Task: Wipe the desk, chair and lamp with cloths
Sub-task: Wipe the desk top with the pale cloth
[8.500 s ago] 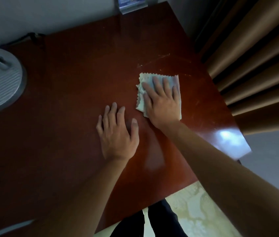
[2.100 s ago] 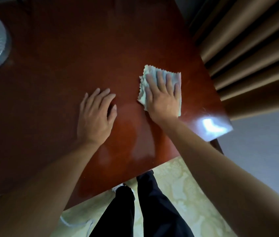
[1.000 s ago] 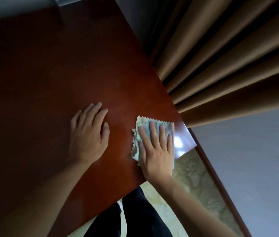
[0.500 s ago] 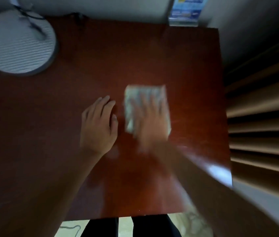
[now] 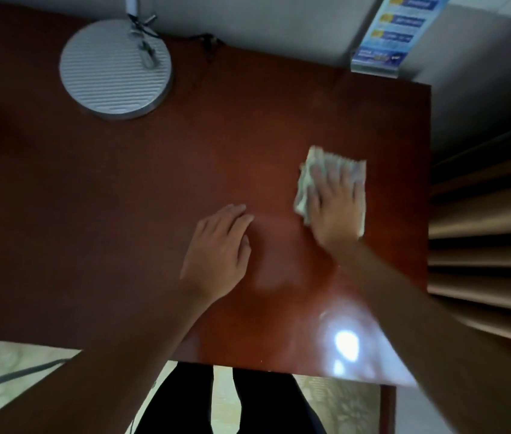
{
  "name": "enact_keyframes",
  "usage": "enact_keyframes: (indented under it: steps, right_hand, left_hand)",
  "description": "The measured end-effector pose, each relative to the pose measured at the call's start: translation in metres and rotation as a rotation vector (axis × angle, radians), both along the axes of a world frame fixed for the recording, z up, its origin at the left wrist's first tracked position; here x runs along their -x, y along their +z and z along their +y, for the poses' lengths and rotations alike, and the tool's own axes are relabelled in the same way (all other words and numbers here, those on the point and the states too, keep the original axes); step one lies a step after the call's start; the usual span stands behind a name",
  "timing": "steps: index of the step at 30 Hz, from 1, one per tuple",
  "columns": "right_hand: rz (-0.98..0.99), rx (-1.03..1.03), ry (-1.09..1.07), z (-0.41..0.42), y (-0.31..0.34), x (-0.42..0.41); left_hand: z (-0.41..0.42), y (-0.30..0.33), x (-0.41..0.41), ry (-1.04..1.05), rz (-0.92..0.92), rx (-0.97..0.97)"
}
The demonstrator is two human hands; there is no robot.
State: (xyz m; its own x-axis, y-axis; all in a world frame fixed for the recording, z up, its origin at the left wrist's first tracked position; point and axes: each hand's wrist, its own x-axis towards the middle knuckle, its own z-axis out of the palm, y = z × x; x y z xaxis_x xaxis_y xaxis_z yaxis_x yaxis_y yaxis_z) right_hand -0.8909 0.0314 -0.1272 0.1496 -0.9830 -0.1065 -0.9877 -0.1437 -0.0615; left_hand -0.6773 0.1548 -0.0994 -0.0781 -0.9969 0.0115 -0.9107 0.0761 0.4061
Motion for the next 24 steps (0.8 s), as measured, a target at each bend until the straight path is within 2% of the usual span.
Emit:
enact_keyframes:
  steps: [2, 4, 10, 12, 15, 20, 24]
  right_hand:
    - [-0.155, -0.023, 0.044, 0.074, 0.004, -0.007]
    - [-0.177, -0.099, 0.076, 0.104, 0.006, 0.001]
    - [0.081, -0.047, 0.111, -0.041, 0.005, 0.012]
    - [0.120, -0.048, 0.073, -0.050, 0.001, 0.007]
    - [0.070, -0.056, 0.080, 0.026, -0.003, -0.003]
    - [0.027, -0.179, 0.368, 0.222, -0.007, -0.007]
    - [-0.002, -0.167, 0.491, 0.240, -0.009, -0.002]
  left_hand:
    - [0.010, 0.001, 0.003, 0.006, 0.018, 0.001]
    - [0.019, 0.002, 0.005, -0.002, 0.031, -0.011]
    - [0.034, 0.008, -0.008, 0.041, 0.008, -0.061]
    - [0.036, 0.011, -0.012, 0.075, 0.007, -0.091]
    - [0.044, 0.016, -0.013, 0.128, 0.030, -0.099]
    - [0.086, 0.009, -0.005, 0.046, 0.001, -0.141]
    - [0.111, 0.008, -0.001, -0.012, -0.030, -0.186]
